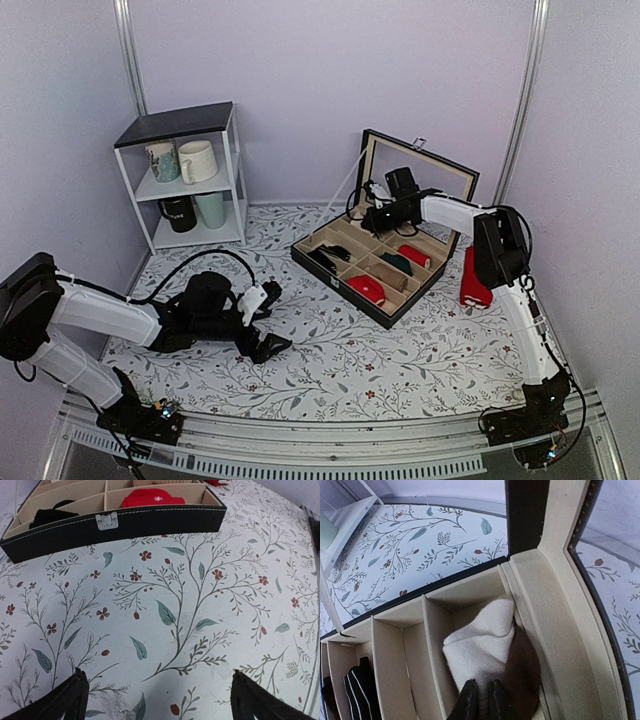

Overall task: Roll the socks
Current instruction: Adjust the pair of socks at the center of the board.

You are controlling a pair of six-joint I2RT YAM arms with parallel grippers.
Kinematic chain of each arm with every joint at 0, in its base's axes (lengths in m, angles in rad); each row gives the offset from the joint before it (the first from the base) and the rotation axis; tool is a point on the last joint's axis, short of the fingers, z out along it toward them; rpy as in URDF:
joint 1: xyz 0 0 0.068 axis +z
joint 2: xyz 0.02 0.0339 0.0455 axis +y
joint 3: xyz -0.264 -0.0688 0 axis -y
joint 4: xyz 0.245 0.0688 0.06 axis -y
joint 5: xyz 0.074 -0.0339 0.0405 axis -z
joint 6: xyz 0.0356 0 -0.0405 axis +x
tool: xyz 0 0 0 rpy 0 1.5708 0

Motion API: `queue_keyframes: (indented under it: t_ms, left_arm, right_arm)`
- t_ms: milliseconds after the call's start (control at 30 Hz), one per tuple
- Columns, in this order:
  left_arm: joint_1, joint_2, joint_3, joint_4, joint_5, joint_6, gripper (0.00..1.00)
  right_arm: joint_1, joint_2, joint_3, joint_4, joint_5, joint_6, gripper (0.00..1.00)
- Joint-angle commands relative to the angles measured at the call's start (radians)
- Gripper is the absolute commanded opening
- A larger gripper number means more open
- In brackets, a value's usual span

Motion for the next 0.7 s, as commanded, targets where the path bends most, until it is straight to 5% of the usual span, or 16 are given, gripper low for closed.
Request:
queue_keyframes:
  t_ms: [0, 233, 433, 667]
  left_arm:
    - [0.015, 0.015, 0.018, -0.014, 0.008, 0.012, 1.0]
    - [0.016, 0.013, 0.019, -0.015, 0.003, 0.014, 0.99]
    - [0.015, 0.01, 0.018, -0.01, 0.001, 0.012, 0.99]
    - [0.016, 0.017, 0.019, -0.003, -0.02, 0.006, 0.99]
  right_arm:
    - [-0.012, 0.101, 0.044, -0.123, 0.028, 0.048, 0.1]
    - [-0.012, 0.075, 0.036, -0.103, 0.034, 0.043, 0.14]
    - [-0.012, -0.052, -0.043, 0.061, 0.073, 0.037, 0.33]
    - [-0.004, -0.203, -0.148, 0.174, 0.076, 0.015, 0.42]
